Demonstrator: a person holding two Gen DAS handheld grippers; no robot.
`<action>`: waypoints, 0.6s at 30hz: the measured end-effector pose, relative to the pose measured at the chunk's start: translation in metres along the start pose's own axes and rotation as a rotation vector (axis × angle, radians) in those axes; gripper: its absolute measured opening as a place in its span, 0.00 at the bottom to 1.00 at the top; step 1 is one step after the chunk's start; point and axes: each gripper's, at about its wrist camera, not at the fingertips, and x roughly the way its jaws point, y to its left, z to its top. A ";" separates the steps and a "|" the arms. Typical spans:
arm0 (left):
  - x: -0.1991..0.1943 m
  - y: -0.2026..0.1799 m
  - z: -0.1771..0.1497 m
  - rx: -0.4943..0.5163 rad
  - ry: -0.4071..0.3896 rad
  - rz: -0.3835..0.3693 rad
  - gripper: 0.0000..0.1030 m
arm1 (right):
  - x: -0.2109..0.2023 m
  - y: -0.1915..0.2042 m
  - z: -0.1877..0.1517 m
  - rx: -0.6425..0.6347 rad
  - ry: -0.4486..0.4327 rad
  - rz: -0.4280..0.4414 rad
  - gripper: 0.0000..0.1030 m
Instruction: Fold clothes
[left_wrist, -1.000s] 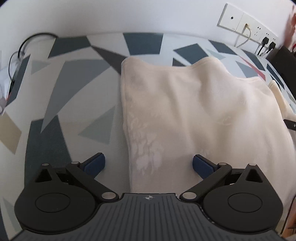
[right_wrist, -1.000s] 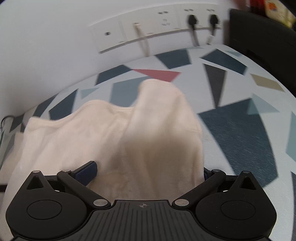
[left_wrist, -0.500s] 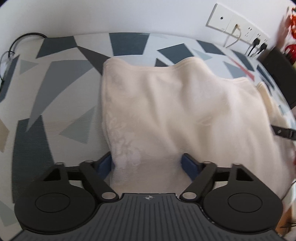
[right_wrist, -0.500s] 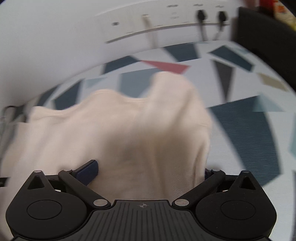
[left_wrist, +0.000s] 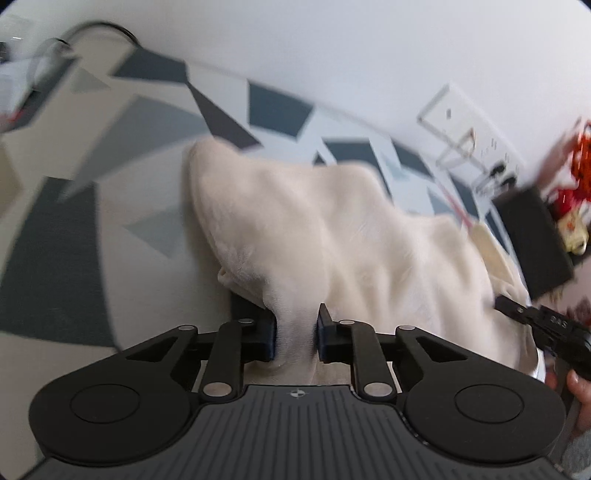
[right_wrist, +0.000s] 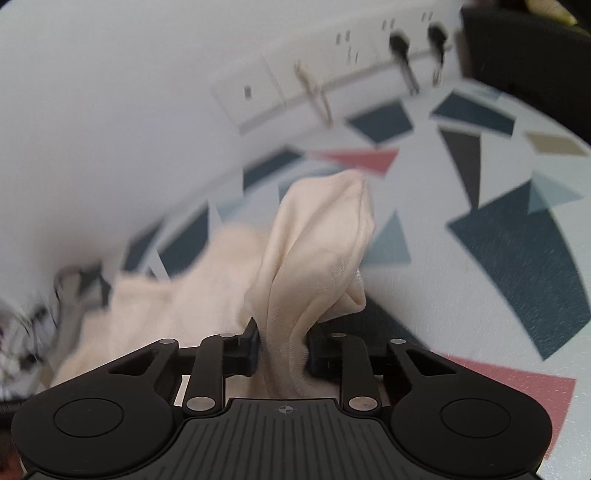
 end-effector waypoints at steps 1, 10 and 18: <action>-0.010 0.002 0.000 -0.013 -0.028 -0.002 0.18 | -0.008 0.003 0.003 0.000 -0.025 0.019 0.20; -0.080 -0.007 0.003 0.006 -0.260 0.036 0.05 | -0.047 0.053 0.036 -0.119 -0.146 0.147 0.19; -0.061 0.002 -0.015 -0.002 -0.270 0.073 0.21 | -0.032 0.056 0.051 -0.187 -0.091 0.089 0.19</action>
